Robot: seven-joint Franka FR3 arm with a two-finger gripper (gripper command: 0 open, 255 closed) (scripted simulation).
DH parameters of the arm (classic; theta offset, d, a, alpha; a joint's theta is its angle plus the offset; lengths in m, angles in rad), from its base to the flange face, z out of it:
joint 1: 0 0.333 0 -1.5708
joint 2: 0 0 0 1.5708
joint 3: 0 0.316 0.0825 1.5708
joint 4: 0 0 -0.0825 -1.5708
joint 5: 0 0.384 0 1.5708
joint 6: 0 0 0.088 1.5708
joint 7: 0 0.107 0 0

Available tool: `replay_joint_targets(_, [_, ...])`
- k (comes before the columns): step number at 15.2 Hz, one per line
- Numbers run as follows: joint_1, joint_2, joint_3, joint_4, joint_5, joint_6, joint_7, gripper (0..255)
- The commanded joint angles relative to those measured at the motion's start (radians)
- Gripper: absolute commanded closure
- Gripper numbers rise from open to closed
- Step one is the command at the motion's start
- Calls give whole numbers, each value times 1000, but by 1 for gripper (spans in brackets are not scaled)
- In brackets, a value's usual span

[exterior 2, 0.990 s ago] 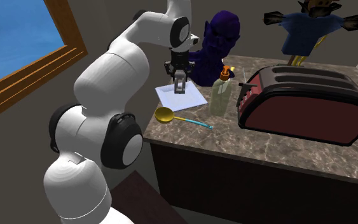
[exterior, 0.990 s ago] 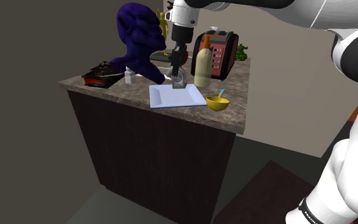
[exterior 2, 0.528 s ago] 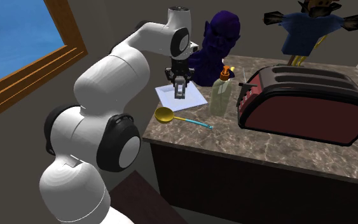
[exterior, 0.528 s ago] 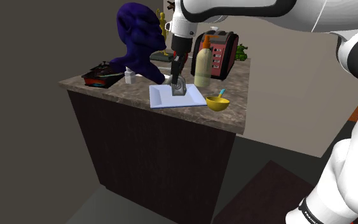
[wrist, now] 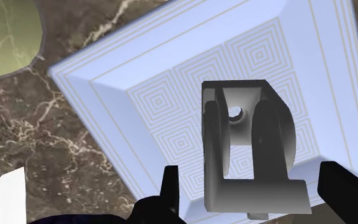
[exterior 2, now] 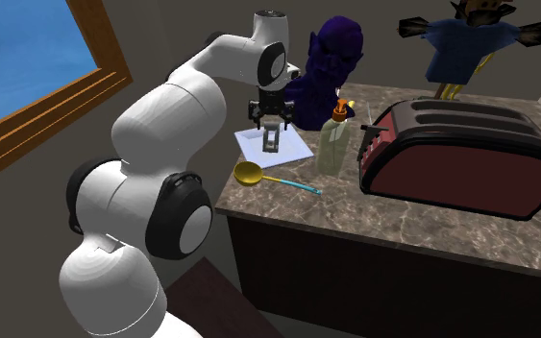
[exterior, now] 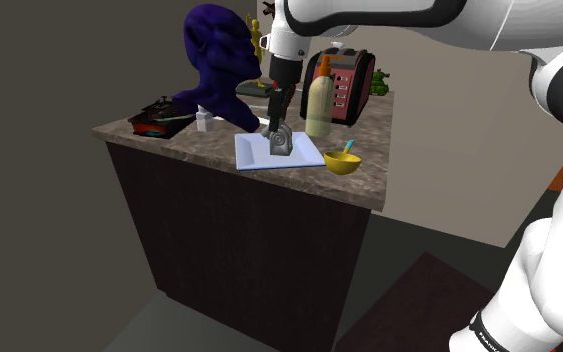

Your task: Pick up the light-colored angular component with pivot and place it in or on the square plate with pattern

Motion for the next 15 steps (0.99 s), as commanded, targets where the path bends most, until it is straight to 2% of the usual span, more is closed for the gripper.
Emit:
replay_joint_targets(1, [0,0,0,0,0,0,0,0])
replay_joint_targets(3, [0,0,0,0,0,0,0,0])
replay_joint_targets(7, [-2,30,-1,171,0,-141,1,0])
replay_joint_targets(15, [-2,30,-1,171,0,-141,1,0])
